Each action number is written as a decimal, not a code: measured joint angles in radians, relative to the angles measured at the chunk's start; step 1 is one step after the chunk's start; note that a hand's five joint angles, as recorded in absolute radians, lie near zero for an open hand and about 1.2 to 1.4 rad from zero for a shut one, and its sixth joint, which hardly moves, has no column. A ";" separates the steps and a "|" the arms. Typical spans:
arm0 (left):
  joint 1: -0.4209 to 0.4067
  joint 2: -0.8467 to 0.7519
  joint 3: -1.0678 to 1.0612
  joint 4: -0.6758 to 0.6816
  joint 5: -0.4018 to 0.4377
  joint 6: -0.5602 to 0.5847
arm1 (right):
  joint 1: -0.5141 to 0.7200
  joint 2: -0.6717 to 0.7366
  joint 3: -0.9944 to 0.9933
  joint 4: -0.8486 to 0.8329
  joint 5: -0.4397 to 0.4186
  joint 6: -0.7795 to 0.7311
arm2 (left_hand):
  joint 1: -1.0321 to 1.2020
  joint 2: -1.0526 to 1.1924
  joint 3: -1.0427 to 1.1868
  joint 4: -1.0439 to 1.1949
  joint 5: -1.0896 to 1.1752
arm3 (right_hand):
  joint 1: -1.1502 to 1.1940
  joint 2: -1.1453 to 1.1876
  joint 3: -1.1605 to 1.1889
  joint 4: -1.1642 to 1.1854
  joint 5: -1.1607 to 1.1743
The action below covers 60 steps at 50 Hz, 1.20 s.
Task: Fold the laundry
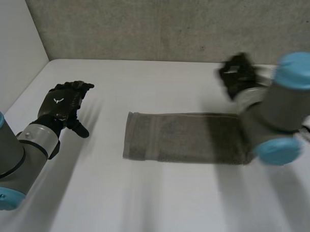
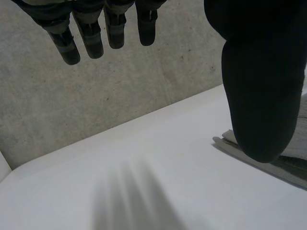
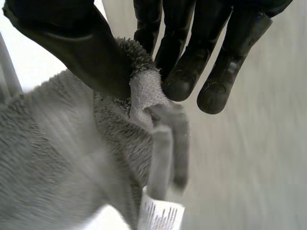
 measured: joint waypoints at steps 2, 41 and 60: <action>-0.001 0.000 -0.002 0.001 0.000 0.000 | 0.125 0.042 -0.022 -0.022 -0.003 0.002 | 0.000 0.000 0.000 0.000 0.000 | 0.000 0.000 0.000 0.000 0.000; -0.153 -0.078 0.105 0.037 -0.002 0.002 | -0.084 -0.121 0.460 0.002 -0.204 0.593 | 0.000 0.000 0.000 0.000 0.000 | -0.940 -0.942 -0.961 -0.964 -0.946; -0.176 -0.038 0.090 0.034 -0.058 0.000 | -0.003 -0.033 0.262 -0.025 0.016 0.152 | 0.000 0.000 0.000 0.000 0.000 | -0.001 -0.009 -0.008 0.001 0.001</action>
